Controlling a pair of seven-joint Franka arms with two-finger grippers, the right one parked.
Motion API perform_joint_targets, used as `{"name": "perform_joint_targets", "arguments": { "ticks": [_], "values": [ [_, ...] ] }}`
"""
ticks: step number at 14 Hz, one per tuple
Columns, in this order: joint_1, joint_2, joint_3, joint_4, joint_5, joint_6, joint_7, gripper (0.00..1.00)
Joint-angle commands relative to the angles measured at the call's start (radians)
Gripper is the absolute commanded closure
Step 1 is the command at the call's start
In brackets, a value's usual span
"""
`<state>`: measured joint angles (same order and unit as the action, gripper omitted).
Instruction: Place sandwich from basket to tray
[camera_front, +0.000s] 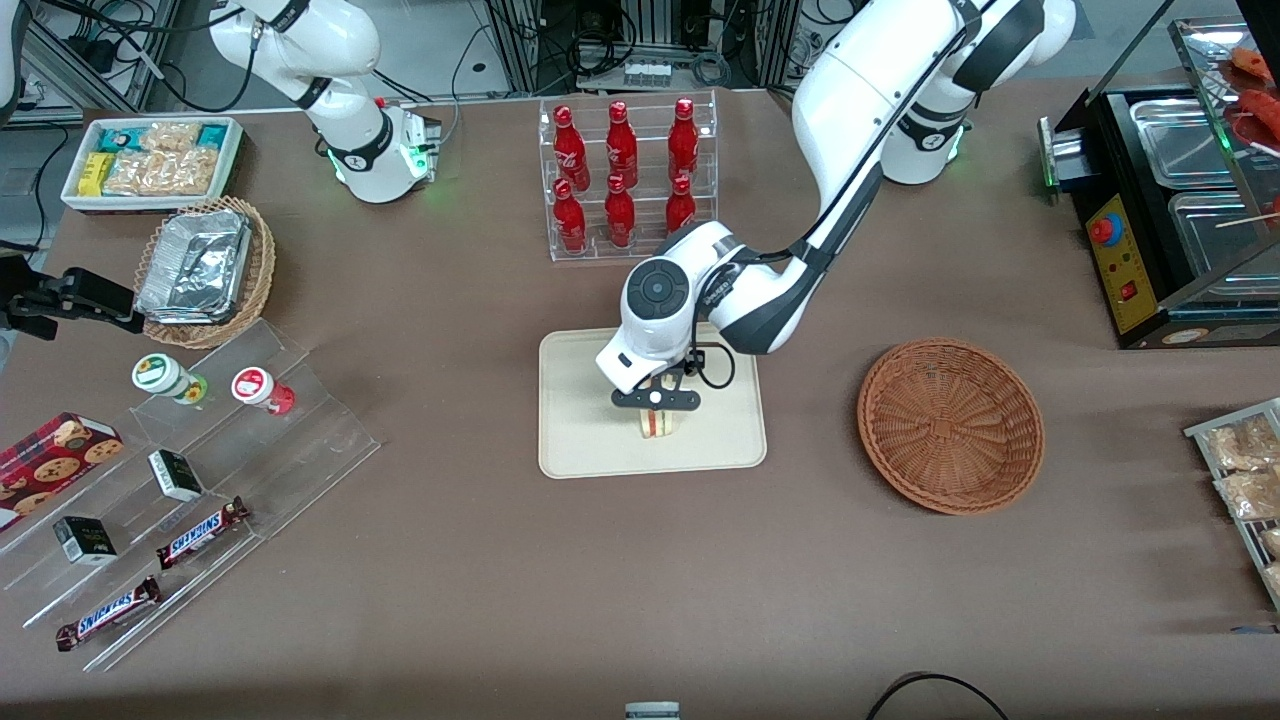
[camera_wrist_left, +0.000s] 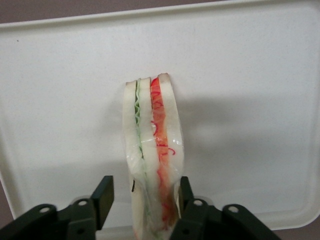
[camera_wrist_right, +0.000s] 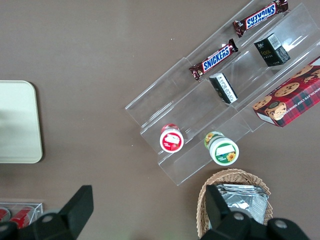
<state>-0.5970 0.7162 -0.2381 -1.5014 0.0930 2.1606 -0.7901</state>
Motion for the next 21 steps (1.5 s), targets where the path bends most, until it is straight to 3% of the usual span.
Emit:
{"name": "perform_joint_targets", "arguments": {
  "ticks": [1,7,11,21],
  "values": [
    [-0.007,-0.044,0.011,0.027,0.01,-0.03,-0.037,0.0],
    [0.091,-0.248,0.013,0.047,0.004,-0.203,-0.136,0.0],
    [0.225,-0.372,0.013,0.041,-0.019,-0.365,-0.113,0.0],
    [0.563,-0.509,0.013,0.02,-0.061,-0.579,0.304,0.0]
  ]
}}
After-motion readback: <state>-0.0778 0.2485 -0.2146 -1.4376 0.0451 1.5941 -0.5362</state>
